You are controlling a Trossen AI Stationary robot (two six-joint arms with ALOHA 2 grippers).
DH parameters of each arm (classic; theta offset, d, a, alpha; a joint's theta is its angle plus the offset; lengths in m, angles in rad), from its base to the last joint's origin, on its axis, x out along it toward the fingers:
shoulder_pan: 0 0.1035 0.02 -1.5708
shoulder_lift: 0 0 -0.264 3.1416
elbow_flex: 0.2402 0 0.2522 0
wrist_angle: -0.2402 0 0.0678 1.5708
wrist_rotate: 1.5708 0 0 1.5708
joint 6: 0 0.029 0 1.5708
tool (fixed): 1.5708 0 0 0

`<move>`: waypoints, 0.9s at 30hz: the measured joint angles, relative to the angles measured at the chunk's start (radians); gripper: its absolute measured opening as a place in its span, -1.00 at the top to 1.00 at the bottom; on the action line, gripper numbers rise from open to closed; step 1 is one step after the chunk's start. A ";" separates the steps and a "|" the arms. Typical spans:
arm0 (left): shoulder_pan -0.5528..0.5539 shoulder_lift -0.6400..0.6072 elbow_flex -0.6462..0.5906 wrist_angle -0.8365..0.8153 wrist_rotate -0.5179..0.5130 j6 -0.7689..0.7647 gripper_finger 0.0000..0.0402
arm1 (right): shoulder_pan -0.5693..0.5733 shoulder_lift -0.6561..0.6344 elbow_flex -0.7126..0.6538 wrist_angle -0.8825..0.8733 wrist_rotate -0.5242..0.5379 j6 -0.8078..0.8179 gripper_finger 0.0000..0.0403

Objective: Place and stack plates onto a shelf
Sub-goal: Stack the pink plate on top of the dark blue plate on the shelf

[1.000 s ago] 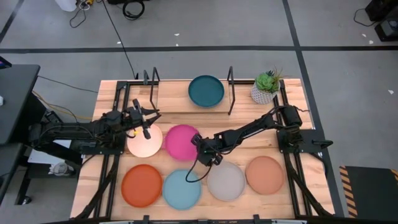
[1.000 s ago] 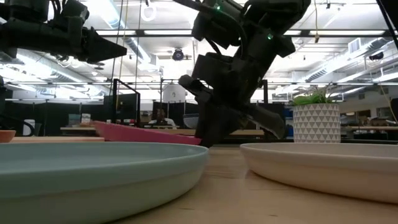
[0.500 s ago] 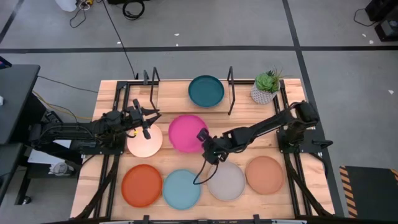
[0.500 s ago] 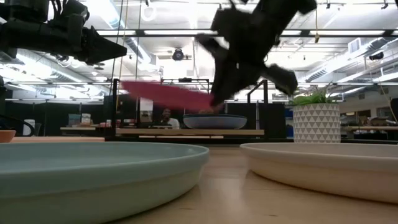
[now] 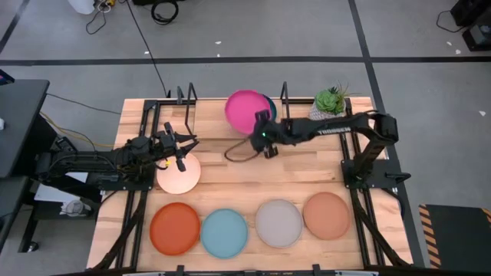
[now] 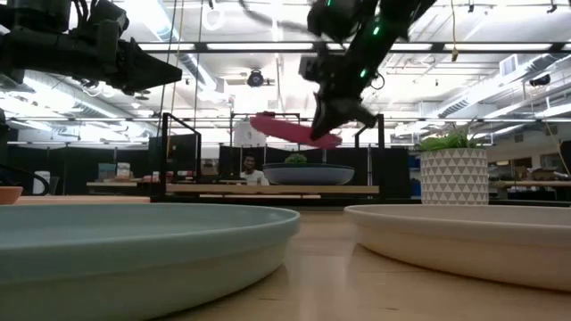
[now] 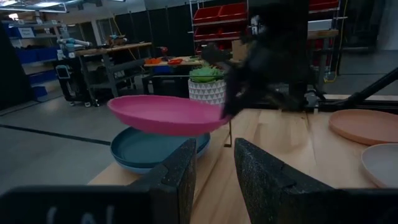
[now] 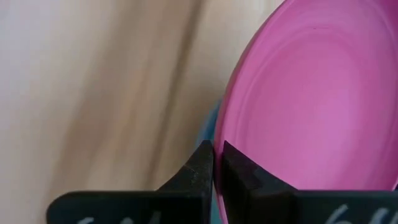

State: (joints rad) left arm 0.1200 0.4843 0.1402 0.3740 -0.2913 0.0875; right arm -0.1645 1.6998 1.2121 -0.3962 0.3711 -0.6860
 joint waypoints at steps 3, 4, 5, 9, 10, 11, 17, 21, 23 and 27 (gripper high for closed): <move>0.000 0.000 0.000 -0.003 0.000 0.000 0.42 | -0.060 0.009 -0.001 -0.005 0.003 0.003 0.89; 0.000 0.000 0.000 -0.006 0.000 0.000 0.42 | -0.080 0.012 0.000 -0.001 -0.016 0.004 0.89; 0.000 0.000 0.000 -0.007 0.000 0.000 0.42 | -0.098 0.012 0.000 -0.011 -0.045 0.007 0.88; 0.000 0.004 0.000 -0.008 -0.001 -0.002 0.42 | -0.137 0.031 0.000 -0.015 -0.103 0.014 0.86; 0.000 0.007 0.000 -0.008 0.000 -0.004 0.42 | -0.139 0.033 0.000 -0.018 -0.100 0.018 0.85; 0.000 0.008 0.000 -0.008 0.000 -0.007 0.42 | -0.139 0.033 0.000 -0.017 -0.095 0.020 0.85; 0.000 0.015 0.000 -0.009 0.000 -0.024 0.42 | -0.140 0.033 0.000 -0.019 -0.107 0.022 0.85; 0.000 0.015 0.000 -0.011 0.000 -0.025 0.42 | -0.140 0.033 0.000 -0.021 -0.109 0.030 0.84; 0.000 0.016 0.000 -0.018 0.014 -0.026 0.42 | -0.140 0.033 0.000 -0.022 -0.108 0.032 0.84; 0.000 0.020 0.000 -0.026 0.083 -0.026 0.42 | -0.140 0.033 0.000 -0.022 -0.109 0.036 0.82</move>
State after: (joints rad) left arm 0.1204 0.5041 0.1402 0.3480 -0.2080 0.0616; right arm -0.3046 1.7329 1.2118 -0.4178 0.2617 -0.6498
